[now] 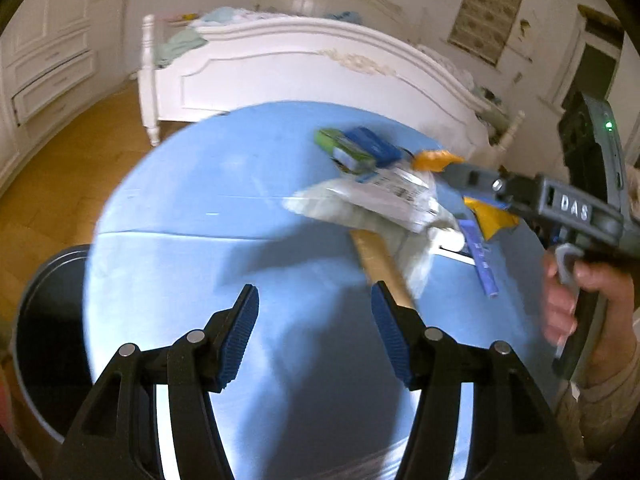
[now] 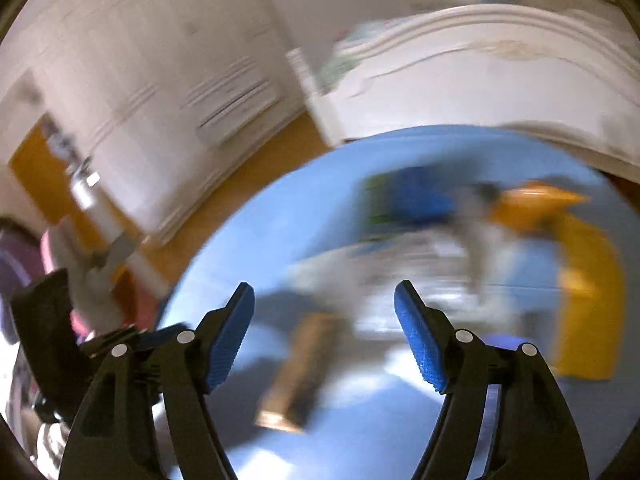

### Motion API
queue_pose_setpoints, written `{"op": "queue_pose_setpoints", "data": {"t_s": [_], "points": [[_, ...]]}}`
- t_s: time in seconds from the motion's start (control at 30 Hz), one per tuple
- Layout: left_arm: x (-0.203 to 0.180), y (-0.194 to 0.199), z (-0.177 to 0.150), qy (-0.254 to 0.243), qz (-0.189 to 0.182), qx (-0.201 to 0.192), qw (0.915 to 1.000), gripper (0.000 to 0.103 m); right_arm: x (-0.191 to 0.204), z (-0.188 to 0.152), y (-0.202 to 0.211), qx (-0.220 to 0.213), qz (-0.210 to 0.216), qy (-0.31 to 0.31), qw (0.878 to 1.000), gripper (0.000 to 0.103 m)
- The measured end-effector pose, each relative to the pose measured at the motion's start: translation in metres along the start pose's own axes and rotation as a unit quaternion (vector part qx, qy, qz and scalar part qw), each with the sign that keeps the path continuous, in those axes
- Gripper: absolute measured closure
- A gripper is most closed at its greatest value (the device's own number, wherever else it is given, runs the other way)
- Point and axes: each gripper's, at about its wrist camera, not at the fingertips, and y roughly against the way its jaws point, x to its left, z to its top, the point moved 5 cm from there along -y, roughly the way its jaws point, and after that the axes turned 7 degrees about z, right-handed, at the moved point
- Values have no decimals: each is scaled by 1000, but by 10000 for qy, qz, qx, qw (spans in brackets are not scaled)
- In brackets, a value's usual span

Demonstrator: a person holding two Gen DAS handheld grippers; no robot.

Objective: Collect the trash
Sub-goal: 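Grasp the gold wrapper with the left gripper while the right grasps the yellow packet, then carry the gold wrapper and yellow packet over the bin and release both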

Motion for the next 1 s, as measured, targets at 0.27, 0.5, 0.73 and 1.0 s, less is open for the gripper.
{"op": "queue_pose_setpoints", "data": {"t_s": [0.27, 0.5, 0.73, 1.0], "points": [[-46, -22, -3, -224, 71, 251, 9994, 44, -102, -3, 42, -224, -1303, -328, 9907, 31], [-64, -38, -3, -432, 210, 396, 9981, 54, -130, -19, 21, 116, -1392, -482, 9890, 42], [-62, -48, -1, -466, 469, 365, 9971, 76, -125, -16, 21, 132, -1077, -405, 9933, 71], [-49, -38, -1, -246, 329, 159, 9990, 91, -111, -19, 40, -65, -646, -520, 9965, 89]]}}
